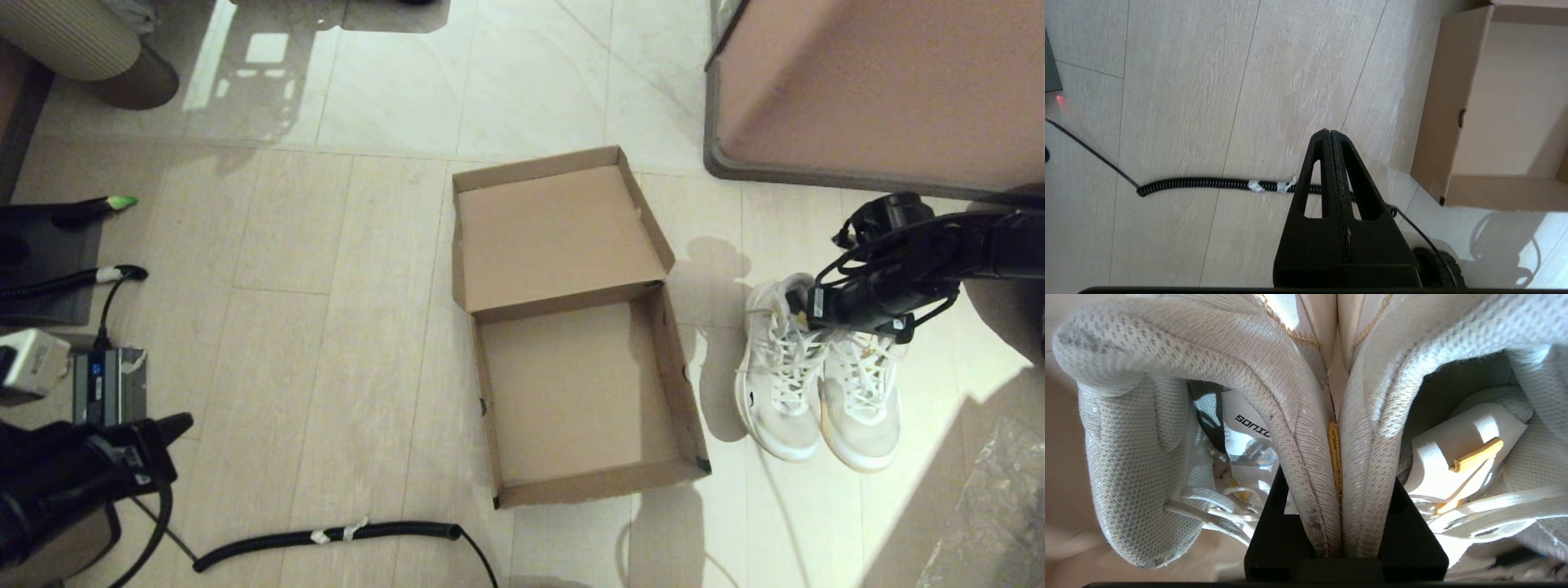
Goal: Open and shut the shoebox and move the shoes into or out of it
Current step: Put the shoes out of the shoe box
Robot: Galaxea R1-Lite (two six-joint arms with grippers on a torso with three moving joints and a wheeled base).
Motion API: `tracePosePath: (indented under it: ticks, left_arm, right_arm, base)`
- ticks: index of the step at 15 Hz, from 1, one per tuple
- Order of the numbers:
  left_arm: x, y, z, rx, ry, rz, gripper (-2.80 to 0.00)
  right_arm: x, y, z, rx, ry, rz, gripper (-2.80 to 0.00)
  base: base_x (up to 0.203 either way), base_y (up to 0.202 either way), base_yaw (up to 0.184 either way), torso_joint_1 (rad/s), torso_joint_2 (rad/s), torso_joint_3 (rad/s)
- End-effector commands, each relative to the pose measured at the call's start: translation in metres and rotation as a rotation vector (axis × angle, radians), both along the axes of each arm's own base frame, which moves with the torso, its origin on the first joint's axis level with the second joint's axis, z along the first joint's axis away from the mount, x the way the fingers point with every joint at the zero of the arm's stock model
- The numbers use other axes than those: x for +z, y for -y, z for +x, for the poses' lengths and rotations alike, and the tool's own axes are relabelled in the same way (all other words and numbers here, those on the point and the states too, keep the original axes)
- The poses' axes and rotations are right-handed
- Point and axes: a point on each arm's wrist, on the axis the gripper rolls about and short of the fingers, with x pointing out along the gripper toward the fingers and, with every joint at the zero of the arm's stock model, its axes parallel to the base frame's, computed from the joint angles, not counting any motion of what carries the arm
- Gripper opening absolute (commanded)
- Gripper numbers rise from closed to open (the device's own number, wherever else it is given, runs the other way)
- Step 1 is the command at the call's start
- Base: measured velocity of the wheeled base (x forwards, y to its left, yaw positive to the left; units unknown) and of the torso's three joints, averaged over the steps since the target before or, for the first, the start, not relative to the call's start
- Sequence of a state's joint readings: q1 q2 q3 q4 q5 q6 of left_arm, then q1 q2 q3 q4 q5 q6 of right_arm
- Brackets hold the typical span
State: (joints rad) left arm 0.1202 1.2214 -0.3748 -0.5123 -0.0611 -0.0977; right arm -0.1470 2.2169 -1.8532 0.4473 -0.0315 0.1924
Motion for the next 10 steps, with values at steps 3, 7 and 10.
tracePosePath:
  ticks: [3,7,10]
  left_arm:
    - [-0.005,-0.002,0.016,0.002,-0.044,-0.009,-2.8]
    - [-0.008,-0.002,0.017,0.002,-0.056,-0.01,-2.8]
    - [-0.007,-0.002,0.017,0.0,-0.053,-0.014,-2.8]
  right_arm:
    - [-0.044,0.037,0.028,-0.01,-0.022,0.002,-2.8]
    - [-0.048,0.038,0.029,-0.004,-0.026,0.005,-2.8]
    - [-0.024,0.039,0.018,-0.014,0.011,0.001,-2.8]
  base:
    - [0.0,0.0,0.0,0.0,0.0,0.0]
    - [0.0,0.0,0.0,0.0,0.0,0.0]
    - [0.0,0.0,0.0,0.0,0.0,0.0]
